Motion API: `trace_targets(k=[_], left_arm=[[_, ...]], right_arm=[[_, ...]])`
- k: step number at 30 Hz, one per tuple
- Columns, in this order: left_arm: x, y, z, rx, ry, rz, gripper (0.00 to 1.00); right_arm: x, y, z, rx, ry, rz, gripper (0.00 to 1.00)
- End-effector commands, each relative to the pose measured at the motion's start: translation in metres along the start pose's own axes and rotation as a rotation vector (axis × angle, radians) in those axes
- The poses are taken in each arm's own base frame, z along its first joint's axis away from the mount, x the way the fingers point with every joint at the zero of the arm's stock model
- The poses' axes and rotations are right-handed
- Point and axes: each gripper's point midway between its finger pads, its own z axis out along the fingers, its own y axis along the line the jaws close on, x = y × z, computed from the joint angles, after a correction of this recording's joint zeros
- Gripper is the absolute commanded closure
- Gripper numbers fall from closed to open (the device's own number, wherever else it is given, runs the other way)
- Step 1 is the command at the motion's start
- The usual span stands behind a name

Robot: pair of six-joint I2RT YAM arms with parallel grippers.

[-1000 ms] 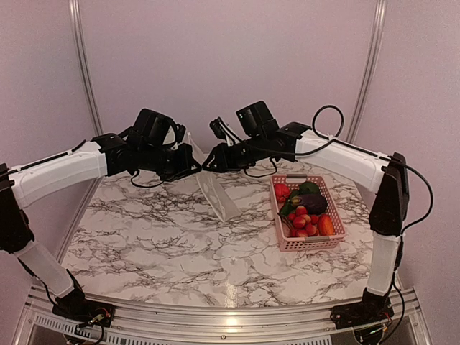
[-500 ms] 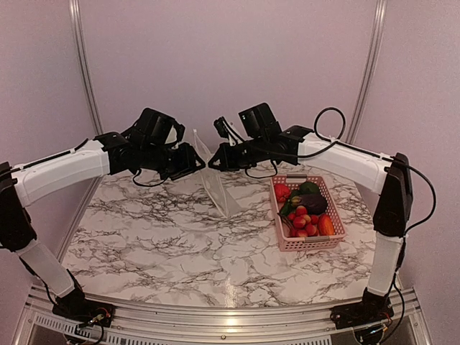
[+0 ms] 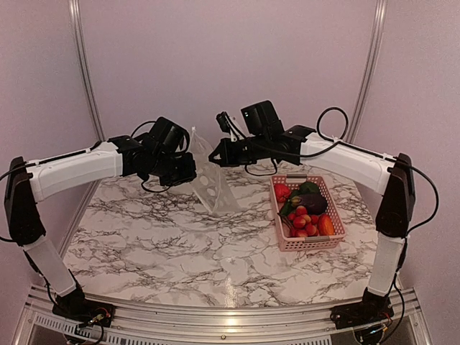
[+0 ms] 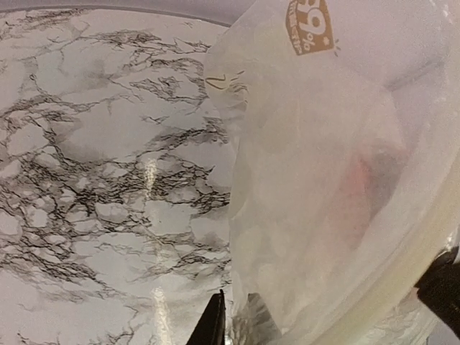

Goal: Place the food in the zip-top bag and seal the zipper
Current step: Open the zipper food storage bag at the center of the board.

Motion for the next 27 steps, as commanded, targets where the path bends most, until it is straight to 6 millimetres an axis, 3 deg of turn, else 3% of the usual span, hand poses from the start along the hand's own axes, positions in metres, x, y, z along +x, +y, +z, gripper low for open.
trace_targets(k=[1,2,4,8,14,16,18,22,25,27], left_arm=[[-0.023,0.039,-0.034,-0.222,-0.126,-0.001,0.95],[-0.029,0.043,-0.043,-0.249,-0.160,0.002,1.00],[-0.040,0.046,-0.057,-0.270,-0.212,0.011,1.00],[-0.046,0.037,-0.062,-0.243,-0.218,0.036,1.00],[-0.041,0.046,-0.066,-0.277,-0.204,0.032,1.00],[-0.041,0.050,-0.071,-0.293,-0.211,0.040,1.00],[-0.042,0.049,-0.075,-0.287,-0.213,0.058,1.00],[-0.042,0.045,-0.078,-0.270,-0.195,0.109,1.00],[-0.040,0.050,-0.082,-0.292,-0.179,0.141,1.00],[-0.038,0.055,-0.088,-0.318,-0.170,0.168,1.00]], right_arm=[[-0.021,-0.018,-0.030,0.203,-0.054,0.010,1.00],[-0.021,-0.024,-0.034,0.245,-0.048,0.009,1.00],[-0.019,-0.036,-0.039,0.319,-0.043,0.020,1.00],[-0.014,-0.042,-0.042,0.358,-0.029,0.046,1.00],[-0.020,-0.037,-0.046,0.340,-0.042,0.055,1.00],[-0.027,-0.022,-0.047,0.272,-0.060,0.032,0.99],[-0.033,0.002,-0.048,0.142,-0.077,-0.017,0.85],[-0.033,0.029,-0.053,-0.012,-0.076,-0.054,0.61],[-0.025,0.039,-0.058,-0.091,-0.039,-0.077,0.55],[-0.016,0.032,-0.063,-0.083,-0.009,-0.087,0.54]])
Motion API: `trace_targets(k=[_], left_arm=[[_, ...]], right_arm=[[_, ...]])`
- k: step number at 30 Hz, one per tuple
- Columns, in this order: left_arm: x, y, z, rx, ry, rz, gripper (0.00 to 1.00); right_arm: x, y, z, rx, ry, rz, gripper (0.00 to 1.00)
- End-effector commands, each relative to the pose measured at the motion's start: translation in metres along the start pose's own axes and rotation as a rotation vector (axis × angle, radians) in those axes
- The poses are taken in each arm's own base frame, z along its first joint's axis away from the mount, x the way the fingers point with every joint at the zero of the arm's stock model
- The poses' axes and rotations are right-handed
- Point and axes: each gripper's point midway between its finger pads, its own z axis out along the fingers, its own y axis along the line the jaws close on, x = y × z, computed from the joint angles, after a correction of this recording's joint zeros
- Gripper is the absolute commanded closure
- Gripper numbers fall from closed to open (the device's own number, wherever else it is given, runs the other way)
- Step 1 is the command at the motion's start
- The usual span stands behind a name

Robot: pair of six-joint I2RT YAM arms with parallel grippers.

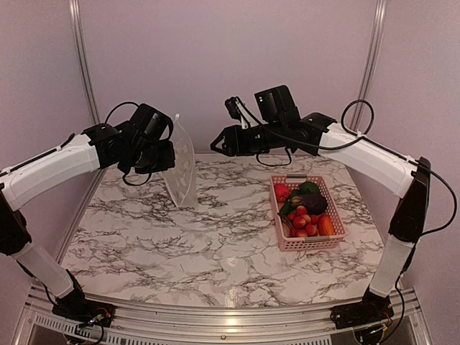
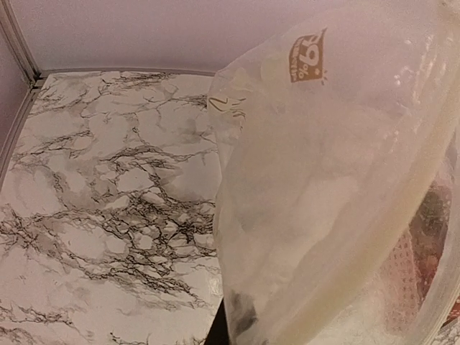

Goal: Place the food in the zip-top bag and seal the zipper
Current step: Open the zipper food storage bag at the center of the board, then pick up the fake vegetable from the bin.

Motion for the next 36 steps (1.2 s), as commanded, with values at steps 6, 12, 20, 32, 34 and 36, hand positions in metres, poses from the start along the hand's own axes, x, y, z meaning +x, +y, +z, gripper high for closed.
trace_targets(k=[6,12,20,32,34,36], left_arm=[[-0.003,0.041,-0.044,-0.105,0.015,0.169,1.00],[-0.005,0.065,-0.064,-0.213,0.058,0.286,1.00],[0.057,-0.022,-0.015,0.193,0.324,0.296,1.00],[0.057,-0.062,-0.002,0.350,0.328,0.238,1.00],[0.059,-0.061,-0.002,0.350,0.333,0.240,1.00],[0.062,-0.059,-0.003,0.349,0.336,0.242,1.00]], right_arm=[[0.027,-0.041,-0.053,0.056,0.051,-0.044,0.56],[0.066,-0.129,-0.085,0.336,0.151,0.009,0.60],[0.083,-0.219,-0.110,0.595,0.292,-0.083,0.55],[0.118,-0.273,-0.098,0.727,0.481,-0.077,0.30],[0.124,-0.276,-0.099,0.746,0.487,-0.048,0.26],[0.129,-0.274,-0.098,0.736,0.487,-0.020,0.24]])
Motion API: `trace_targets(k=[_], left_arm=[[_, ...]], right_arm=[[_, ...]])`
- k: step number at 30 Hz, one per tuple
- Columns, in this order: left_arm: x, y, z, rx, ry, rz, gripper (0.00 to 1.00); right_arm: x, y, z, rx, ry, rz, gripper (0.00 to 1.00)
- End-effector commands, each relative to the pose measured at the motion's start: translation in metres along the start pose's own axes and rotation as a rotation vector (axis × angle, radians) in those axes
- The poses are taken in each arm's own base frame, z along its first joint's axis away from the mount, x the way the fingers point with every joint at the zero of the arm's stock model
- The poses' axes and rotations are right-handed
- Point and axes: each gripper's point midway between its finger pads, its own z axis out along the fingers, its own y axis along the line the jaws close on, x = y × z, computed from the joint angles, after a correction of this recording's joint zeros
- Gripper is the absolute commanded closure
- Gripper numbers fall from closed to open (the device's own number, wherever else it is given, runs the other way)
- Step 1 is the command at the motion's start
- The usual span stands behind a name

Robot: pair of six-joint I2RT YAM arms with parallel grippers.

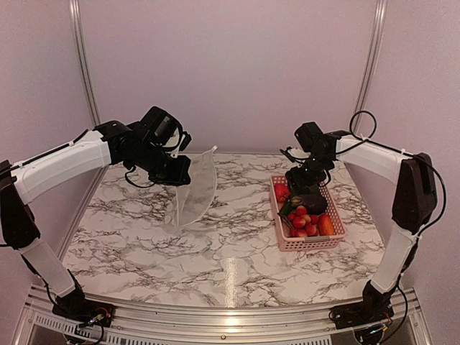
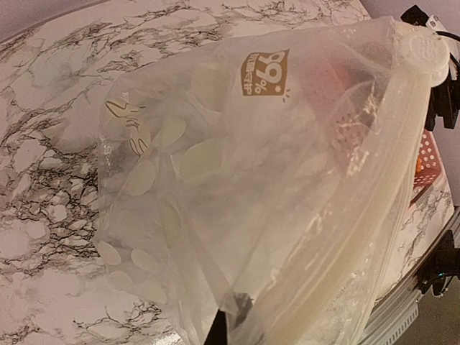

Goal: Place the food in the zip-top bag and seal the zipper
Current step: Pick up the fake vegetable from the bin.

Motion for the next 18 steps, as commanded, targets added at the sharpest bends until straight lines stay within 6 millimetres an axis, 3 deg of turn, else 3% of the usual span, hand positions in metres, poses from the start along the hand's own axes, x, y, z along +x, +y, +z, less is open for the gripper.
trace_targets(k=[1,5,9,18], left_arm=[[-0.001,-0.007,0.000,0.038,-0.004,-0.003,1.00],[0.004,-0.004,0.000,0.039,-0.005,-0.008,1.00],[0.005,-0.004,0.000,0.039,-0.004,-0.002,1.00],[0.004,-0.005,0.004,0.044,0.000,0.003,1.00]], right_arm=[[0.005,-0.002,-0.003,0.011,0.016,0.050,0.23],[0.016,0.006,0.003,-0.031,0.030,0.034,0.14],[0.030,0.000,0.018,0.023,0.106,-0.003,0.03],[0.039,-0.011,0.039,0.205,0.214,-0.096,0.04]])
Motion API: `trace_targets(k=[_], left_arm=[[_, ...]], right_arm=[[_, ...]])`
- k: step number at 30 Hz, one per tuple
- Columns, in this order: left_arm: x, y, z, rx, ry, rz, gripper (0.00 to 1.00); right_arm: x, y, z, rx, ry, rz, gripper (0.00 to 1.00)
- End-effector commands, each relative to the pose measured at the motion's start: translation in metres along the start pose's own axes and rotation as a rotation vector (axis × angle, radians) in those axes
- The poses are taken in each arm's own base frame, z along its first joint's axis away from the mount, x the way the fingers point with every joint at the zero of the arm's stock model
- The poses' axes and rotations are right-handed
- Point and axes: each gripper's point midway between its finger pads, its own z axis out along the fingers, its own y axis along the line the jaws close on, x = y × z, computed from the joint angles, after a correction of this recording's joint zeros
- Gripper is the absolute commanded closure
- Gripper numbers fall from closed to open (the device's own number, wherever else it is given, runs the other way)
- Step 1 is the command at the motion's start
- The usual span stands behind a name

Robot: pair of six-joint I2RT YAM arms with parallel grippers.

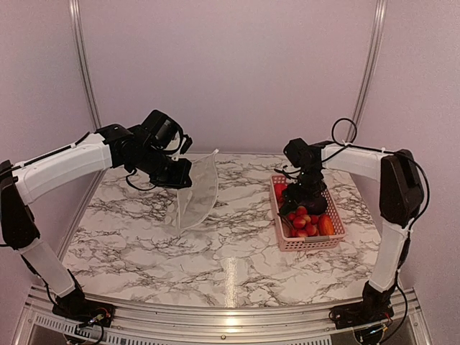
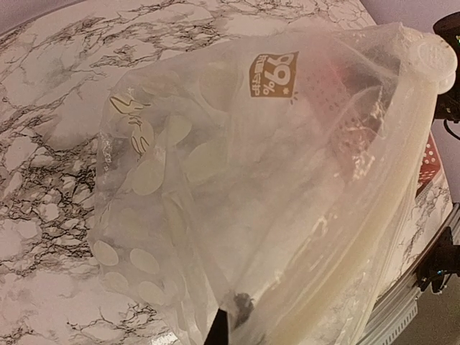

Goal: Place the food in the zip-top bag and seal the zipper
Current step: Pick up the fake vegetable from the bin.

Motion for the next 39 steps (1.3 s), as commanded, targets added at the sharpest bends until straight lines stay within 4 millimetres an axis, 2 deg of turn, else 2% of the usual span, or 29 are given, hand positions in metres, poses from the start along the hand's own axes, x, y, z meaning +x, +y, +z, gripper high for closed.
trace_targets(k=[1,4,7,15,18,20,23,28,34,39], left_arm=[[-0.001,-0.003,-0.002,0.020,-0.008,0.006,1.00],[-0.002,-0.004,-0.002,0.020,-0.009,0.008,1.00],[-0.003,-0.005,-0.001,0.025,-0.012,0.007,1.00],[-0.006,-0.009,0.002,0.041,-0.008,0.009,1.00],[-0.008,-0.010,0.002,0.044,-0.009,0.014,1.00],[-0.009,-0.011,0.002,0.046,-0.012,0.016,1.00],[-0.010,-0.012,0.002,0.047,-0.013,0.021,1.00],[-0.010,-0.011,0.005,0.048,-0.007,0.017,1.00],[-0.012,-0.013,0.006,0.056,-0.014,0.011,1.00],[-0.015,-0.018,0.008,0.076,-0.015,-0.003,1.00]], right_arm=[[-0.001,-0.006,0.004,0.106,0.044,-0.043,0.05],[0.001,-0.006,0.009,0.140,0.059,-0.048,0.08],[0.004,-0.015,0.014,0.206,0.083,-0.058,0.10],[0.013,-0.017,0.023,0.308,0.136,-0.106,0.09],[0.010,-0.026,0.018,0.385,0.131,-0.093,0.16],[0.004,-0.031,0.011,0.416,0.113,-0.078,0.25],[-0.017,-0.035,-0.011,0.407,0.027,-0.023,0.43],[-0.037,-0.033,-0.040,0.350,-0.069,0.036,0.59],[-0.045,-0.025,-0.065,0.251,-0.134,0.082,0.72],[-0.062,-0.021,-0.107,0.155,-0.250,0.132,0.72]])
